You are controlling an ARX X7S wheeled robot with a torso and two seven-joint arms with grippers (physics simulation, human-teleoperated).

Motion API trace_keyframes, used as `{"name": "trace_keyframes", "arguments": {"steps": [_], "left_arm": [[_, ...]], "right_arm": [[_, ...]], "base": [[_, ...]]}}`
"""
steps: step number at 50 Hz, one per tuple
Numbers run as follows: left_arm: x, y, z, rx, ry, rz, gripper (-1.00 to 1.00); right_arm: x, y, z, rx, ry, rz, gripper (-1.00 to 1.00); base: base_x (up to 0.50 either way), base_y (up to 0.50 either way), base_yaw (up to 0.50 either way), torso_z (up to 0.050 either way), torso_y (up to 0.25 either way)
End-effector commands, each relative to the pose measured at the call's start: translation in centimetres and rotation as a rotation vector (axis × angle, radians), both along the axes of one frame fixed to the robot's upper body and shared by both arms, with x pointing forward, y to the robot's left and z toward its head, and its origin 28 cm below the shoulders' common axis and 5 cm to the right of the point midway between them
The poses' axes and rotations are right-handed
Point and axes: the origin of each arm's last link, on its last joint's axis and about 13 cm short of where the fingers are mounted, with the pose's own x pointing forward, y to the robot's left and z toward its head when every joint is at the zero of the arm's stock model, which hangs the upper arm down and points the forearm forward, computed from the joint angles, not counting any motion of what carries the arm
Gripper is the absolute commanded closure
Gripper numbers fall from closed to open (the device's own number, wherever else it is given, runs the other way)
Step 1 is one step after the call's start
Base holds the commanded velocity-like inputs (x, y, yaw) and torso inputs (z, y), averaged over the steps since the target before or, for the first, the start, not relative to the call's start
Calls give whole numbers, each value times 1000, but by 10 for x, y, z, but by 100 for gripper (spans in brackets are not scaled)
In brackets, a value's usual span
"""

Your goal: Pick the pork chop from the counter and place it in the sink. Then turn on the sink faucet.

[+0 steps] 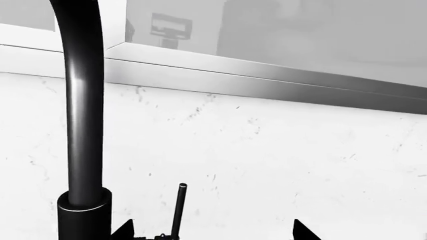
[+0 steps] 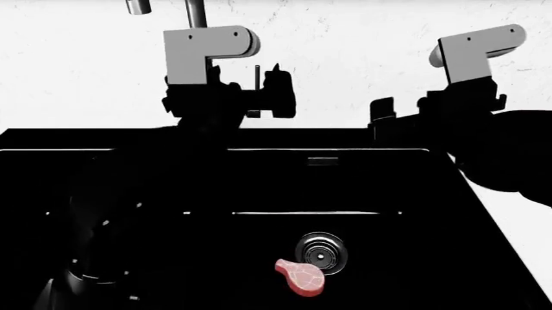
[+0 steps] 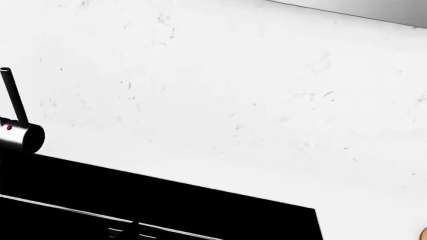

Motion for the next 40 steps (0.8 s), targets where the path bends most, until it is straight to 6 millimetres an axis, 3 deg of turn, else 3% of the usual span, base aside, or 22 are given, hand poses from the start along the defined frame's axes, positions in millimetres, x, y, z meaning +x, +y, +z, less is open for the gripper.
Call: {"name": "trace_keyframes", "arguments": {"steps": [1, 7, 8, 10, 40], "left_arm": [[26, -14, 2, 11, -6, 111, -100], [30, -19, -2, 40, -13, 119, -100], [31, -21, 14, 35, -11, 119, -100], [33, -23, 14, 34, -9, 122, -100], [51, -51, 2, 29, 56, 138, -100]], "right_arm": [[1, -2, 1, 37, 5, -30, -100], [3, -5, 6, 64, -27, -83, -100], [4, -7, 7, 81, -31, -100, -100], [4, -9, 7, 83, -36, -109, -100], [5, -11, 0, 96, -23, -108, -100]], "base": [[0, 0, 0, 0, 0], [0, 0, 0, 0, 0], [0, 0, 0, 0, 0], [0, 0, 0, 0, 0], [0, 0, 0, 0, 0]]}}
